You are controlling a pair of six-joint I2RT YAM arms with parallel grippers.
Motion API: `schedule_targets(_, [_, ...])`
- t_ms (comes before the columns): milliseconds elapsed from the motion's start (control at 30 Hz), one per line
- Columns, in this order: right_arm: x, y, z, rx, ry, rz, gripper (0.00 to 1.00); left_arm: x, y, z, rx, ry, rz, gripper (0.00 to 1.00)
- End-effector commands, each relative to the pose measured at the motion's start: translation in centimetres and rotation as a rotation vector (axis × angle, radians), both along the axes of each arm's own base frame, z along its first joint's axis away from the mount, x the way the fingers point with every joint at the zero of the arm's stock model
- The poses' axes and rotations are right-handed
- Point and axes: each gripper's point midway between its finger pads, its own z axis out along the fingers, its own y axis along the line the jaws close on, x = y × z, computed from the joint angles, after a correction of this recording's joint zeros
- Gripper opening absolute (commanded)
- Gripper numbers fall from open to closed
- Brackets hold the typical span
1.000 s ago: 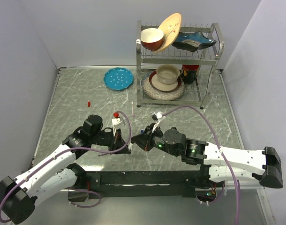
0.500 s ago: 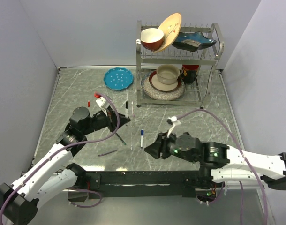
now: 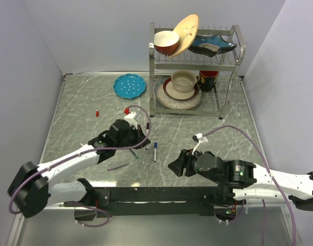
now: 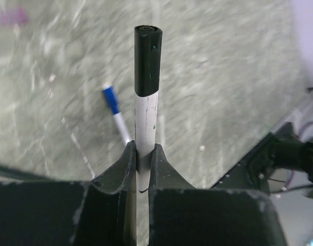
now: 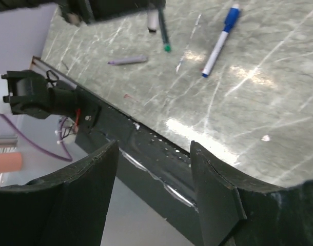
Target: Insert the pens into the pen caps
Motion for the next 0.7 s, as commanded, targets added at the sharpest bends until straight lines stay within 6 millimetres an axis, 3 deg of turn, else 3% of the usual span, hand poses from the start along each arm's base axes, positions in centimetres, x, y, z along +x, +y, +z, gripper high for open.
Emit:
schedule_targets(0, [1.0,-1.4,-0.1,-0.001,-0.035,-0.066,0.66,1.4,-0.5,-0.9,0.016,0.069,0.129,0.03])
schedule_targets(267, [1.1,-2.4,-0.9,0.012,-0.034,-0.095,0.66,0.5,-1.1,-7.1,0.122,0.229,0.147,0.07])
schedule_targets(500, [1.0,-2.7,-1.1,0.016,-0.027,-0.098,0.66,0.2,-1.2,-9.7,0.168,0.294,0.160,0.09])
schedule_targets(667, [1.0,-2.5,-1.1,0.014,-0.024,-0.094,0.66,-0.2,-0.9,-10.7,0.198,0.334,0.173,0.16])
